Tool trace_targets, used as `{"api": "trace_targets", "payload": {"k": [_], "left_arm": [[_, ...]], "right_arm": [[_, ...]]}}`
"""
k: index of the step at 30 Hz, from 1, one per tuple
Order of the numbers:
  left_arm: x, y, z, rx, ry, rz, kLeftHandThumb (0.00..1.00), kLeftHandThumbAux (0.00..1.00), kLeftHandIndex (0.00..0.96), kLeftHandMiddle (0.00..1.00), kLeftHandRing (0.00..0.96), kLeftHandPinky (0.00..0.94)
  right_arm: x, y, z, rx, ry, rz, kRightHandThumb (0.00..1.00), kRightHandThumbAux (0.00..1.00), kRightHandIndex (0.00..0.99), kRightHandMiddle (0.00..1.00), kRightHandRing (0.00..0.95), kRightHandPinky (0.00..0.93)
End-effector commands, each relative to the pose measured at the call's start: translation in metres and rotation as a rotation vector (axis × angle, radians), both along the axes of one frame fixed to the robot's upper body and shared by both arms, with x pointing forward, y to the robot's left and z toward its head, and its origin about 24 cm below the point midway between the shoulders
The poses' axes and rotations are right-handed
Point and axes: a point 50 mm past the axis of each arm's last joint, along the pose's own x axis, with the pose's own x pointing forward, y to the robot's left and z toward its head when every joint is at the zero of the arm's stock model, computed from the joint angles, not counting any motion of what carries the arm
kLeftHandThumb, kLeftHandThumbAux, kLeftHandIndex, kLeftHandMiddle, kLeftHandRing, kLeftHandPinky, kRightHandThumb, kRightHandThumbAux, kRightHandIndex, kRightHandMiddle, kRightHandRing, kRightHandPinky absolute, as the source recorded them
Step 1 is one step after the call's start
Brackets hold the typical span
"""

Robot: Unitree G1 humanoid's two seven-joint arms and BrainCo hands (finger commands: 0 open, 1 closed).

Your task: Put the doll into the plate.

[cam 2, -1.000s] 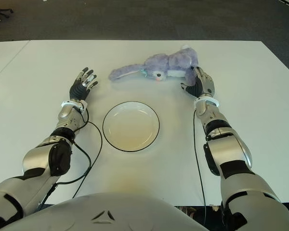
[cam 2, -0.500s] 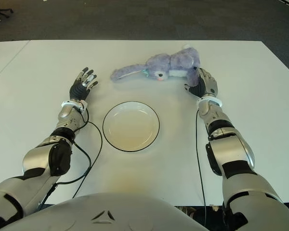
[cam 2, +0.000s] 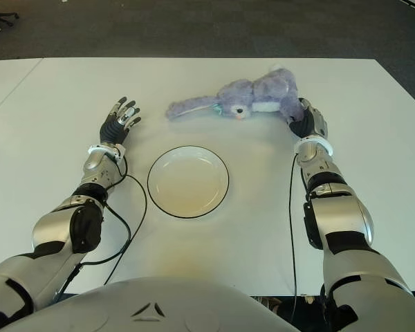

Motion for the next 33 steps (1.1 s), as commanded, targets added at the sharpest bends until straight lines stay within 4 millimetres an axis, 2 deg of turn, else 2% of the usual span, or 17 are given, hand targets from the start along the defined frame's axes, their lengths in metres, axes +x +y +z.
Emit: {"api": "trace_targets", "payload": {"k": [1, 10, 16, 22, 33], "left_arm": [[-0.092, -0.009, -0.098, -0.119, 0.465, 0.028, 0.0, 0.65, 0.076, 0.149, 0.156, 0.181], [-0.092, -0.009, -0.097, -0.144, 0.453, 0.032, 0.0, 0.628, 0.073, 0.156, 0.166, 0.194], [-0.092, -0.009, -0.097, -0.162, 0.454, 0.042, 0.0, 0.625, 0.084, 0.156, 0.165, 0.189], [-0.091, -0.01, -0.097, -0.169, 0.456, 0.047, 0.0, 0.62, 0.074, 0.145, 0.161, 0.193], [-0.09, -0.012, -0.096, -0.171, 0.451, 0.042, 0.0, 0.618, 0.072, 0.149, 0.17, 0.213]], "right_arm": [[-0.018, -0.006, -0.033, 0.253, 0.106, -0.183, 0.685, 0.717, 0.436, 0.765, 0.794, 0.802], [-0.018, 0.0, -0.038, 0.386, 0.071, -0.234, 0.687, 0.718, 0.433, 0.806, 0.83, 0.81], [-0.015, 0.002, -0.036, 0.421, 0.044, -0.236, 0.693, 0.718, 0.428, 0.82, 0.844, 0.854], [-0.012, 0.005, -0.032, 0.413, 0.026, -0.226, 0.697, 0.717, 0.426, 0.822, 0.855, 0.881], [-0.012, 0.0, -0.028, 0.35, 0.03, -0.205, 0.696, 0.719, 0.425, 0.814, 0.842, 0.843]]}}
